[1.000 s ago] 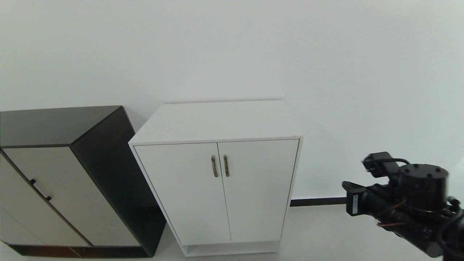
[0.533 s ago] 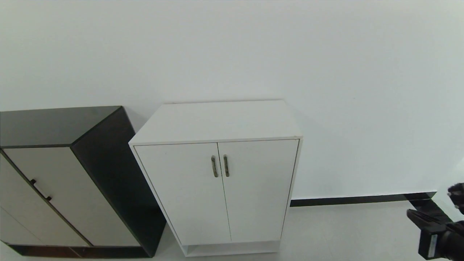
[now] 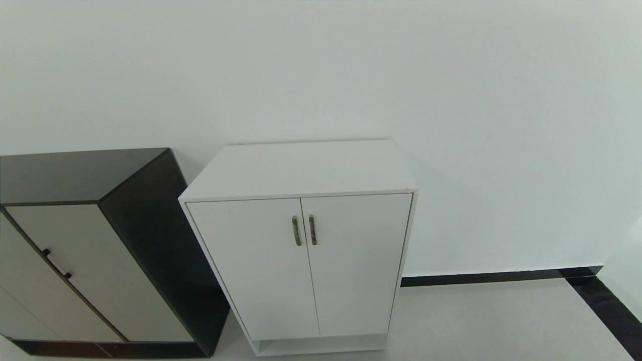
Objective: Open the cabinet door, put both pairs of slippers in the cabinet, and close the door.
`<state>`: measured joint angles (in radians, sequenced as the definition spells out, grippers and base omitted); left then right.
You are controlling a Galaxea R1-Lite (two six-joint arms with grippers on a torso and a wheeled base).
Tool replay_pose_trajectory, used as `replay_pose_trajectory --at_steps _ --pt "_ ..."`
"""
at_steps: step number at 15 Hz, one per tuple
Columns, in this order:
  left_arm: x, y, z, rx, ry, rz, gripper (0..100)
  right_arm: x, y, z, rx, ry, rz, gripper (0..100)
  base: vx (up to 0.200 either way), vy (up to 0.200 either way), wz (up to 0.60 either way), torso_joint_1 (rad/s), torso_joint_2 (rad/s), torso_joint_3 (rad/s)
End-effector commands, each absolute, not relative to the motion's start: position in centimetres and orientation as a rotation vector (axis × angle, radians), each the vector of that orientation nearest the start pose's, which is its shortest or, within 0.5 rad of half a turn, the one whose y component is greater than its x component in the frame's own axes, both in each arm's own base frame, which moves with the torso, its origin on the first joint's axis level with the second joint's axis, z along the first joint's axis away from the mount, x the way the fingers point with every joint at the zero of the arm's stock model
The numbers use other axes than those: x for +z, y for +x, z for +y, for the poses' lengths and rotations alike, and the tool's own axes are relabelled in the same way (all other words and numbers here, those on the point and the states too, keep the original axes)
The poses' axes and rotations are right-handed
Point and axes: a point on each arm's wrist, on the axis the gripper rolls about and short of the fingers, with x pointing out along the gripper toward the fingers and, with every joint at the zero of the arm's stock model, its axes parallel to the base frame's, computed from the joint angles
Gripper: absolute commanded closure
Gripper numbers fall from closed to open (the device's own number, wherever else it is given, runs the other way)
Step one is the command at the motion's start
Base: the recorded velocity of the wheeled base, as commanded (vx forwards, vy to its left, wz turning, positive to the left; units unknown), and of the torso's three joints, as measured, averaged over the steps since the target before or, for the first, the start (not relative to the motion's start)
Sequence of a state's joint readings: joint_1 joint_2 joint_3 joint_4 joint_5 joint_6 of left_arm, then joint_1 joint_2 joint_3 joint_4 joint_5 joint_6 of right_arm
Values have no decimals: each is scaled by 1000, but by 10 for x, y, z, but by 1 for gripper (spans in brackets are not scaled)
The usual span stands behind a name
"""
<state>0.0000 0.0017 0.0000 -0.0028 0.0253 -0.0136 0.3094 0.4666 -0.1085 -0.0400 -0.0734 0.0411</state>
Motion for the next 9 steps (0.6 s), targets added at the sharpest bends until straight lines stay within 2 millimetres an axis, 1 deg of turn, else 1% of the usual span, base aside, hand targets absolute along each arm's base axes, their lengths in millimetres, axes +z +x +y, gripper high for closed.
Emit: replay_pose_trajectory --at_steps 1,3,6,8,9 --pt "76 -23 1 26 -14 -2 100 104 6 1 249 2 239 100 0 0 0 0 0 0" --pt "76 -23 1 26 -14 -2 100 95 4 1 253 0 257 100 0 0 0 0 0 0" --pt "76 -23 1 26 -15 -2 100 88 4 0 253 -3 277 100 0 0 0 0 0 0" --pt "76 -23 1 26 -17 -2 100 79 0 0 268 -24 293 100 0 0 0 0 0 0" --pt "76 -23 1 26 -17 -2 100 79 -1 -1 269 -26 284 100 0 0 0 0 0 0"
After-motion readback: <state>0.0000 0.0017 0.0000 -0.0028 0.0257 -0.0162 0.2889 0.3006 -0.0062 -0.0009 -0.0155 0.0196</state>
